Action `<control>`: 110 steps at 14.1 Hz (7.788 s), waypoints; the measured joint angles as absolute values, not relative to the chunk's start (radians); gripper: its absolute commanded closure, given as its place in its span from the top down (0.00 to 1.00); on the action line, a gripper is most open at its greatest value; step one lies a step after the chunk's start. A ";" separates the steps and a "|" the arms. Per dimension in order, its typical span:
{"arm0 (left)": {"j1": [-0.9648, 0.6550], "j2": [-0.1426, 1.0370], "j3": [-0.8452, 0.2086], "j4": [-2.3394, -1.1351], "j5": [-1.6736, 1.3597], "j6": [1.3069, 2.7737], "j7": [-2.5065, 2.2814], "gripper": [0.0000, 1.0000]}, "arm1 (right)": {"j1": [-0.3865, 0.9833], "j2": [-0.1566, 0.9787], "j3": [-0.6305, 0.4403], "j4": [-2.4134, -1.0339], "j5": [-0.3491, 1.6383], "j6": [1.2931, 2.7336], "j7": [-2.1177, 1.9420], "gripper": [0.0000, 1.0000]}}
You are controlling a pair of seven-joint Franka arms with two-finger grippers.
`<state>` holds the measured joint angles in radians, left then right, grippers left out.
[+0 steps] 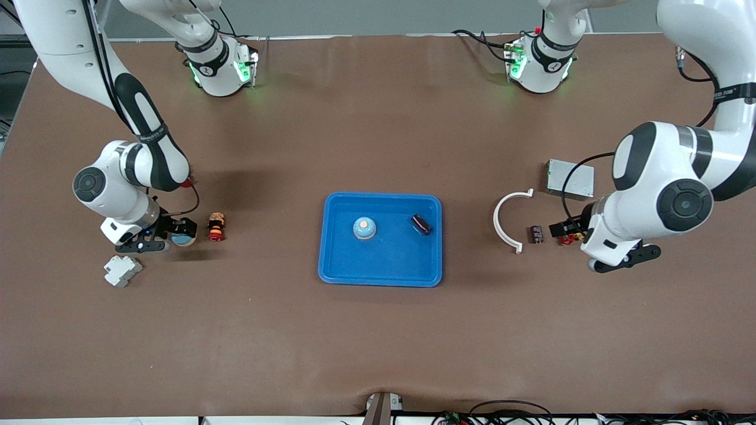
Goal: Place electrolytic capacitor and blue bell in tray
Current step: 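Lift the bell with the right gripper while the left reaches the second capacitor, then carry the bell toward the tray while the left gripper grasps the capacitor, then lower the bell into the tray while the left gripper carries the capacitor, then open and withdraw the right gripper while the left lowers the capacitor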
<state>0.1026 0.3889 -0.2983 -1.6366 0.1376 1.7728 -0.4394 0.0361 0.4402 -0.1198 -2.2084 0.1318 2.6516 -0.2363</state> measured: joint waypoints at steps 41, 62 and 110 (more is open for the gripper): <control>0.128 0.524 -0.297 -2.048 0.213 2.452 -0.411 0.47 | 0.674 0.985 -0.091 -1.107 0.088 2.152 1.291 0.00; 0.036 0.535 -0.315 -1.756 0.178 2.112 -0.687 0.00 | 0.690 1.027 -0.088 -1.103 0.088 2.199 1.344 0.00; -0.327 0.856 -0.296 -1.452 0.123 2.397 -1.456 0.00 | 0.072 0.341 -0.141 -1.190 0.013 1.548 -0.158 1.00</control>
<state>-0.3271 0.8560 -0.2963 -1.4521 0.1233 2.3972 -1.4562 0.0720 0.3409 -0.1412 -1.1895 0.0127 1.5479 -0.1581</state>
